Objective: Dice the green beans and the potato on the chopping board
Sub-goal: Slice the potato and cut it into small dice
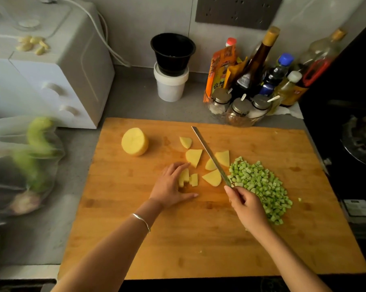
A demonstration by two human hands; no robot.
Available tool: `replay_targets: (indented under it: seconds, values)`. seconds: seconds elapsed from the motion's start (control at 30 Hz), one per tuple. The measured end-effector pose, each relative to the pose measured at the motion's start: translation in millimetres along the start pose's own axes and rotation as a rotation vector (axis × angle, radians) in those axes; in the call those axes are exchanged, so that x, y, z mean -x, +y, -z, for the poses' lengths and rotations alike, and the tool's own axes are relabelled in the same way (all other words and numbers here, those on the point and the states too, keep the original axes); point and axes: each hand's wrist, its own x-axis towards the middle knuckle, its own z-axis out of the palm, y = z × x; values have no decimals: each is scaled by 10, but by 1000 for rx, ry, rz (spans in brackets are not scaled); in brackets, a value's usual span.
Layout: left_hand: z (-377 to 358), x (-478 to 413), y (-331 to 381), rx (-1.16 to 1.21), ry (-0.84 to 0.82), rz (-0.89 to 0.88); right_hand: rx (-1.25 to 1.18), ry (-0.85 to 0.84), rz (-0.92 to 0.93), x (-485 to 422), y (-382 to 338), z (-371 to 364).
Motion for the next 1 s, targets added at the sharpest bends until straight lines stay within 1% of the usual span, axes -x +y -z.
replay_targets:
  seconds: [0.17, 0.3, 0.37, 0.47, 0.5, 0.53, 0.63, 0.7, 0.73, 0.8, 0.9, 1.0]
  values:
    - [-140, -114, 152, 84, 5, -25, -32, -17, -18, 2, 33, 42]
    - [-302, -123, 317, 121, 7, -82, -68, 3, -58, -14, 12, 103]
    - [-290, -138, 340, 99, 18, -69, -95, 7, -72, -41, 0, 145]
    - [-194, -247, 410, -16, 144, -77, -125, 0, -86, -75, -7, 215]
    - [-164, -328, 472, -48, 152, -86, -132, 5, -90, -93, -10, 242]
    - [-143, -411, 546, -81, 110, -100, -137, 11, -95, -109, -13, 261]
    - [-196, -661, 755, -260, -171, -114, -131, 23, -93, -165, -34, 302]
    - [-270, -790, 819, -383, -271, -116, -129, 30, -85, -186, -49, 323]
    - [-298, -844, 834, -410, -290, -107, -131, 33, -80, -192, -60, 329]
    - [-304, -967, 836, -393, -287, -77, -139, 36, -80, -211, -74, 351]
    - [-209, -1125, 749, -325, -257, -40, -158, 31, -81, -234, -92, 360]
    - [-115, -1246, 644, -352, -217, -19, -168, 29, -103, -269, -98, 372]
